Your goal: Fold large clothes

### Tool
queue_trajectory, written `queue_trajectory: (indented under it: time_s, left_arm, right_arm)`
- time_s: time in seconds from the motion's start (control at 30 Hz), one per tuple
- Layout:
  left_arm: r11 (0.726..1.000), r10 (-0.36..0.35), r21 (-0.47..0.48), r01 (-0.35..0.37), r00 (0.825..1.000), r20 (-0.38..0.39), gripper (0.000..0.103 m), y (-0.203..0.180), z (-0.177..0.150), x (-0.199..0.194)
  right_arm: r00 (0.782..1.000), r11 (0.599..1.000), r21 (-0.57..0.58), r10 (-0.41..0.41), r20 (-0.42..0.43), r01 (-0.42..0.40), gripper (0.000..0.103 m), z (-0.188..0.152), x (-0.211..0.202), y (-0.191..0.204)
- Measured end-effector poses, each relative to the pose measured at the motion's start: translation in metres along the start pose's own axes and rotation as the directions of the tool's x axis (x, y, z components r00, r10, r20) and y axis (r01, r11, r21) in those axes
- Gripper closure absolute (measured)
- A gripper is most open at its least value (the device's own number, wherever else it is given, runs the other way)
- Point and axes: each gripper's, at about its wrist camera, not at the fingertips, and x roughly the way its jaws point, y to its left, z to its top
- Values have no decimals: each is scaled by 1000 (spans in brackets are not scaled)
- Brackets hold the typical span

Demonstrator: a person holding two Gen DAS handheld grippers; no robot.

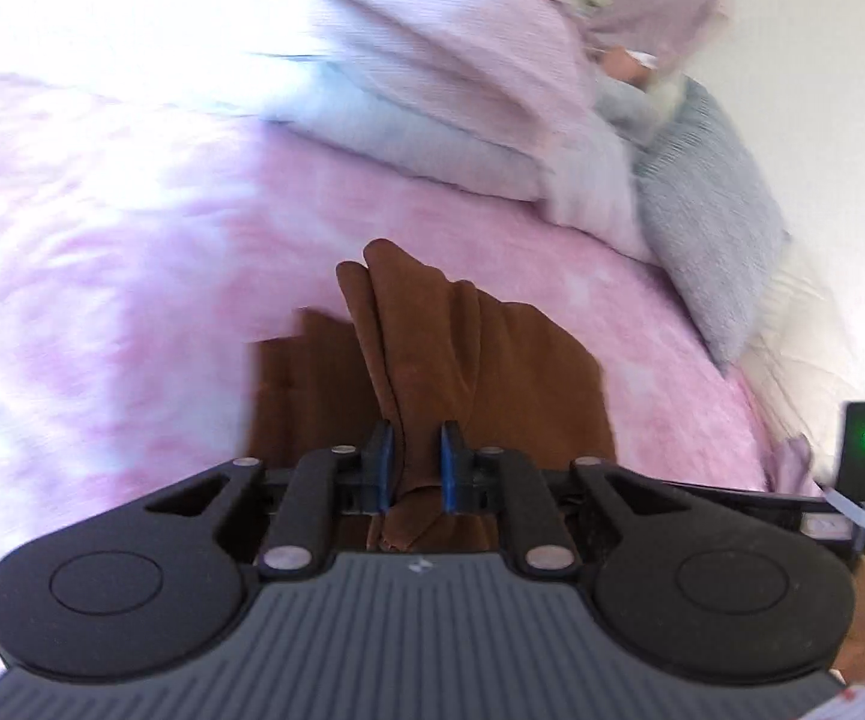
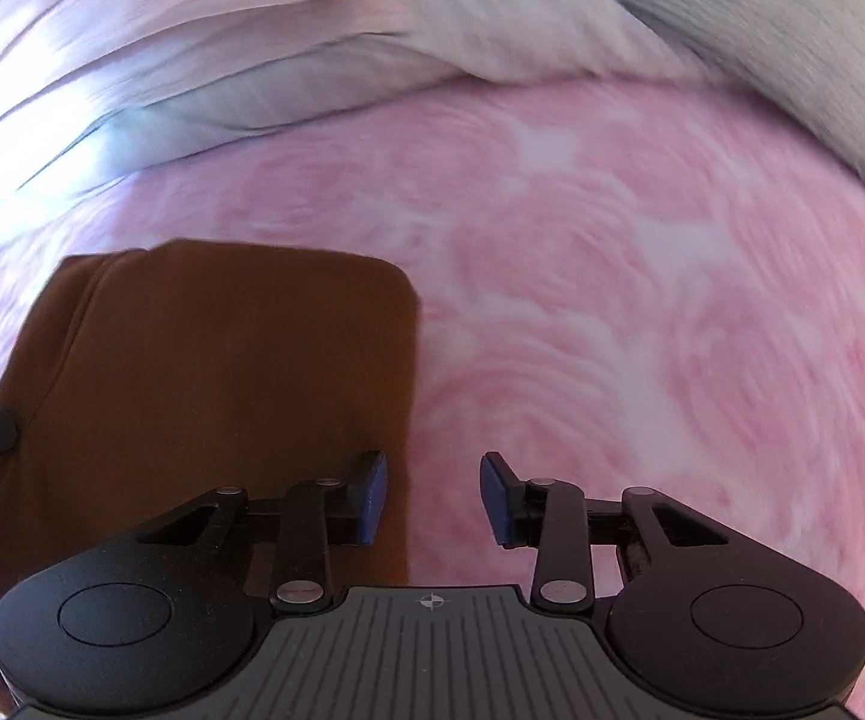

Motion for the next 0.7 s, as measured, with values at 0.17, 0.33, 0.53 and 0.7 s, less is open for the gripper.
queue_trajectory:
  time_s: [0.17,0.33,0.53,0.7]
  left_arm:
    - [995,25,-94,-28,999,-31,91,28,-14,14]
    - [990,11,-142,-15,1000,-29,87,34,-15,18]
    - [991,15,-134,-13,1000,13,72,46,11,7]
    - [987,4,-163,-2,1000,11,69,52,45,39]
  right_arm:
    - [997,984,-159,-70,44,76,70,-3,11,40]
    - [993,973,-203,-97,69,109,70,-6,13,40]
    - [985,981,113,147,92,-157,56,27,2,-24]
    - [947,893,316,299,113,-320,55,50,28,-63]
